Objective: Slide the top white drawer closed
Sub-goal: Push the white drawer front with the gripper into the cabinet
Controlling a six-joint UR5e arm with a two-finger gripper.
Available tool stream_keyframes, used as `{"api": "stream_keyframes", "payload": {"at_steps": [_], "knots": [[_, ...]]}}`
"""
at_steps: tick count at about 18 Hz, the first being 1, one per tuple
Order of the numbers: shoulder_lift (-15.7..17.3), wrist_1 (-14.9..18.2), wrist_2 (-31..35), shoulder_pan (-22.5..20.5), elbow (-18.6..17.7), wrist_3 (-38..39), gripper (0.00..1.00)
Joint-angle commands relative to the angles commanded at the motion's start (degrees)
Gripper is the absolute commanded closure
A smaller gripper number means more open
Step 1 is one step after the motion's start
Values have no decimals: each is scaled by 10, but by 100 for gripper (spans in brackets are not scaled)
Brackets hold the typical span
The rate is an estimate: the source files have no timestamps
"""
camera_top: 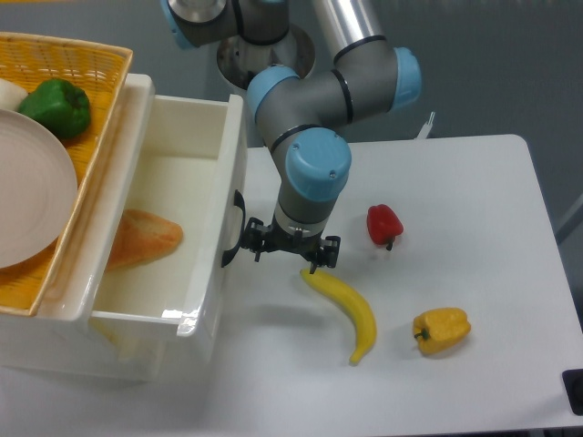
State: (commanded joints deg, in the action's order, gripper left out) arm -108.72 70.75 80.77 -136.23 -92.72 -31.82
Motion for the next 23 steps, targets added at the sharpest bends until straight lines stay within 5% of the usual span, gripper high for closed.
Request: {"api": "stream_keyframes", "payload": {"at_steps": [23], "knots": [[3,-1,0,68,3,-3,0]]}}
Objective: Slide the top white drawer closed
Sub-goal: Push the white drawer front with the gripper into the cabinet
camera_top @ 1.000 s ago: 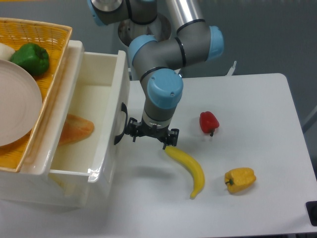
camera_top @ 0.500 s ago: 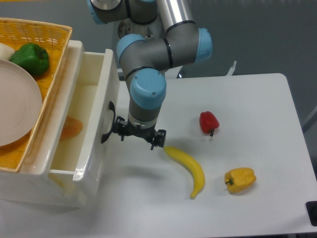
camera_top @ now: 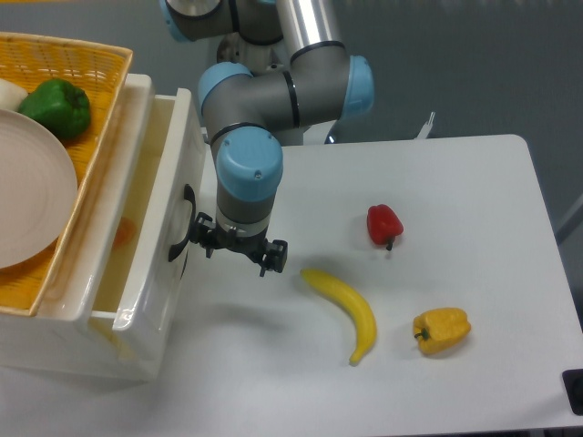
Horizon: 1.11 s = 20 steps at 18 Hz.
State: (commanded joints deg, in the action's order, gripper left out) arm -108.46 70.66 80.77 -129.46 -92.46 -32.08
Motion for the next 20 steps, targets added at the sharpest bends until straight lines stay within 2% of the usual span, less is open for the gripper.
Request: {"api": "stream_keyframes", "payload": {"at_steps": [20], "knots": [[2,0,1,29,2,1,0]]}}
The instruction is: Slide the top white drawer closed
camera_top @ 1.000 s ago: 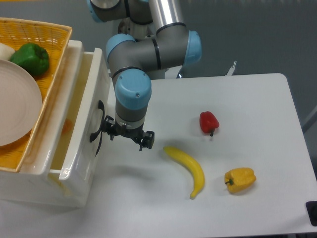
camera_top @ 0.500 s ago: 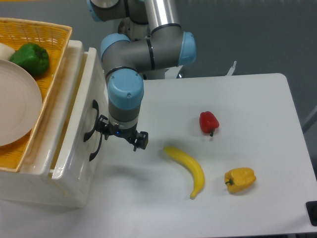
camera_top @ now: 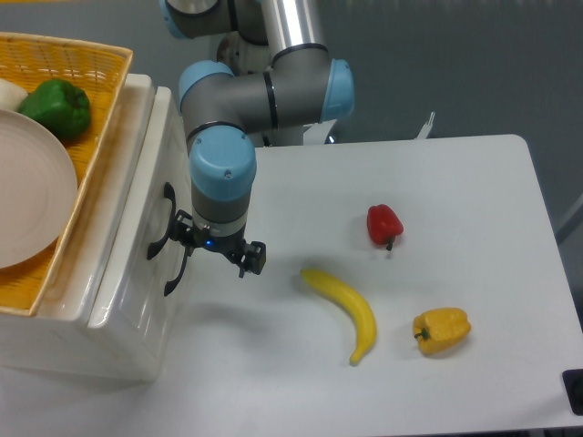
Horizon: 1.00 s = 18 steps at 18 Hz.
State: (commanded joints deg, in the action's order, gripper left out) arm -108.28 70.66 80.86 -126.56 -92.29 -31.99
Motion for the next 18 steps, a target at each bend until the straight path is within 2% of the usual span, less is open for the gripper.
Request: {"api": "stream_keyframes", "payload": {"at_steps": [6,12,15,18], "knots": [[3,0,2,-4,1,-3,0],[2,-1,2,-46,17,-10,0],[2,-3,2,-65,32,-42,0],[1,-6,14,-75,47,-119,0]]}}
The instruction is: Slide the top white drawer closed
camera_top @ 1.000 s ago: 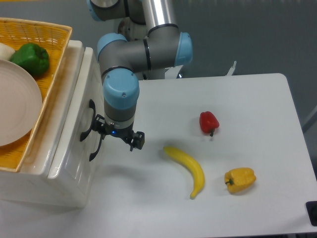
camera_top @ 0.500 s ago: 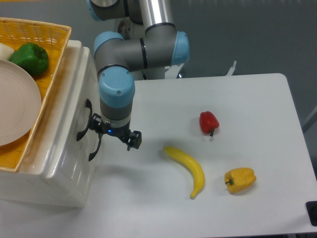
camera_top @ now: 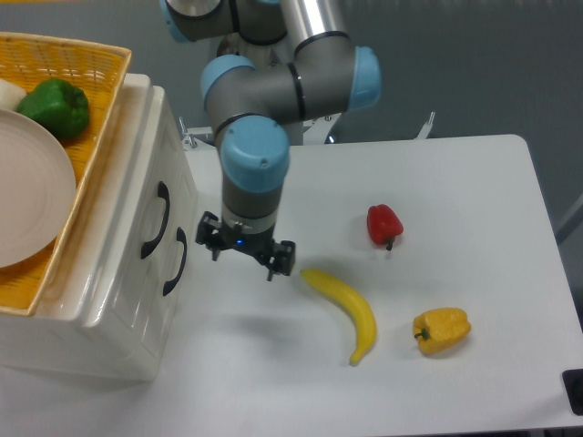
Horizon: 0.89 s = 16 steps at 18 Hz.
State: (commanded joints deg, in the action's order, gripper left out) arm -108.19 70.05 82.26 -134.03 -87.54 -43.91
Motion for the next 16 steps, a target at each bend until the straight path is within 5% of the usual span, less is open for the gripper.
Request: {"api": "stream_keyframes", "payload": {"at_steps": [6,16], "knots": [[1,3,83,-18,-2,-122,0],[11,16,100,-77,-11,-275,0]]}}
